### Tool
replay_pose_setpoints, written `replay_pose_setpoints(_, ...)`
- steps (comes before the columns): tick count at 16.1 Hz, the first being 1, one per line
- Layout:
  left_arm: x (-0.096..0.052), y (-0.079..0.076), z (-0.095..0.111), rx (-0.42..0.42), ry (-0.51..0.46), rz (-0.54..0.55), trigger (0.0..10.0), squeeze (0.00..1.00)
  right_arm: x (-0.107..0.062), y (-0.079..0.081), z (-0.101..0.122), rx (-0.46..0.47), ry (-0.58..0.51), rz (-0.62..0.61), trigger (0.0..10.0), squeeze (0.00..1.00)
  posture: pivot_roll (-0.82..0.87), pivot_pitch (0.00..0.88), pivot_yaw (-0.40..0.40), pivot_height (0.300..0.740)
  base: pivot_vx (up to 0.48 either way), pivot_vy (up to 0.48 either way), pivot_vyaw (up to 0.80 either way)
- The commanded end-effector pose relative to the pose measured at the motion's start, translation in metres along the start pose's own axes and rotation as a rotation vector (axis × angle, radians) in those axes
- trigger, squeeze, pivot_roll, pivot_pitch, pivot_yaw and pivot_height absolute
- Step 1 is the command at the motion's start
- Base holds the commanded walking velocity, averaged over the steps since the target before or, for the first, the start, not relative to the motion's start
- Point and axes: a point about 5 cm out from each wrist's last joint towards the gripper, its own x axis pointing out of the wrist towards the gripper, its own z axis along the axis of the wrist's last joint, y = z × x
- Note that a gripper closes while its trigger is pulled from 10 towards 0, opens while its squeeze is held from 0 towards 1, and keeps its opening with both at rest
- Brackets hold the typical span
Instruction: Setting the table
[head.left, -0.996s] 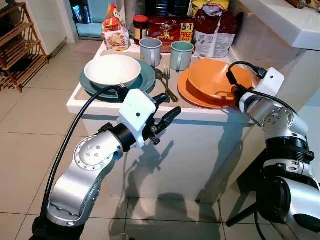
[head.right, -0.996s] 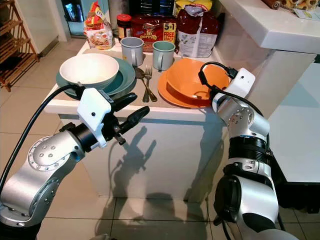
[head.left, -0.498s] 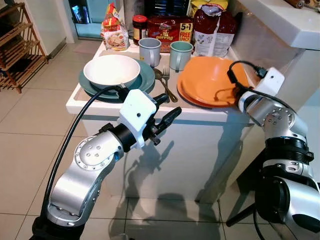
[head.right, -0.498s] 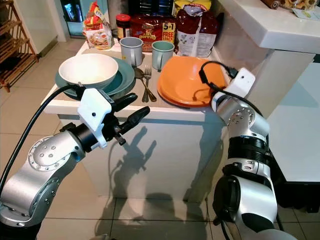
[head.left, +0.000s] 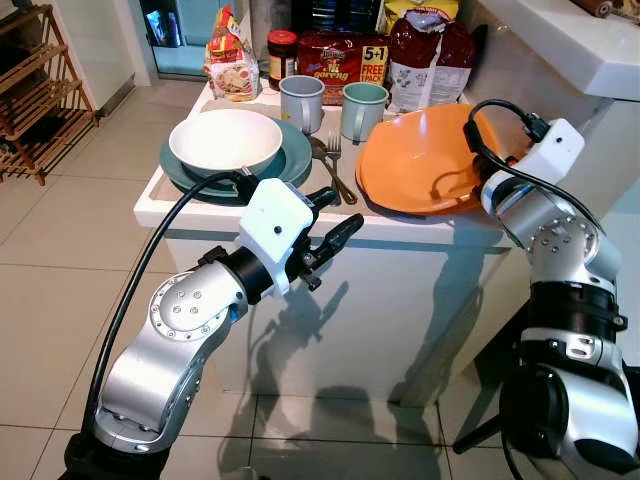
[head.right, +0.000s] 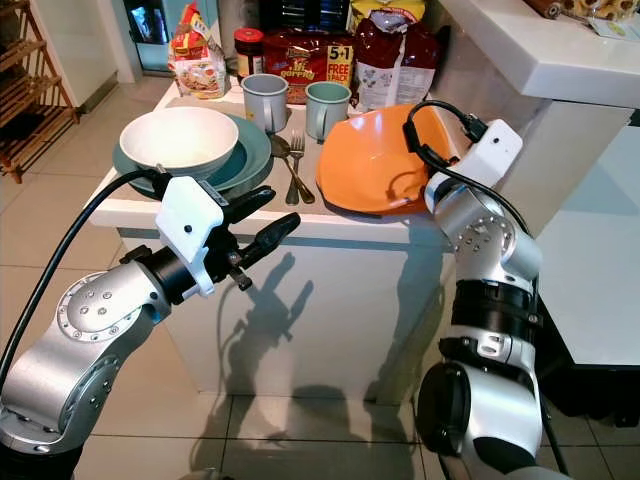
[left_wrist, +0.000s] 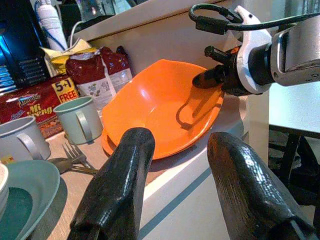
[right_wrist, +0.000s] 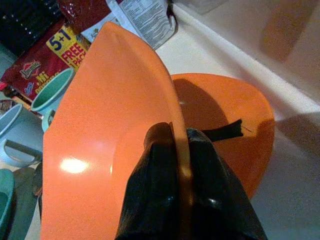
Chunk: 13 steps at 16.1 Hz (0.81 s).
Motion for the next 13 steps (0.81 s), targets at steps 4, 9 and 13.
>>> replay_pose_setpoints(4,0.002,0.003,0.007,0.014,-0.027,0.024,10.0,0.0,-0.017,0.013,0.014,0.044,-0.081,0.101,9.9,0.0,0.0,0.0,-0.042,0.74,0.0,0.0,0.0)
replay_pose_setpoints(9,0.001,0.008,0.008,0.026,-0.034,0.074,10.0,0.0,-0.036,0.014,0.009,0.053,-0.121,0.256,10.0,0.0,0.0,0.0,-0.045,0.74,0.0,0.0,0.0)
replay_pose_setpoints(13,-0.004,0.022,0.006,-0.026,-0.058,0.236,10.0,0.0,-0.066,0.027,0.002,-0.062,-0.175,0.458,10.0,0.0,0.0,0.0,-0.042,0.74,0.0,0.0,0.0)
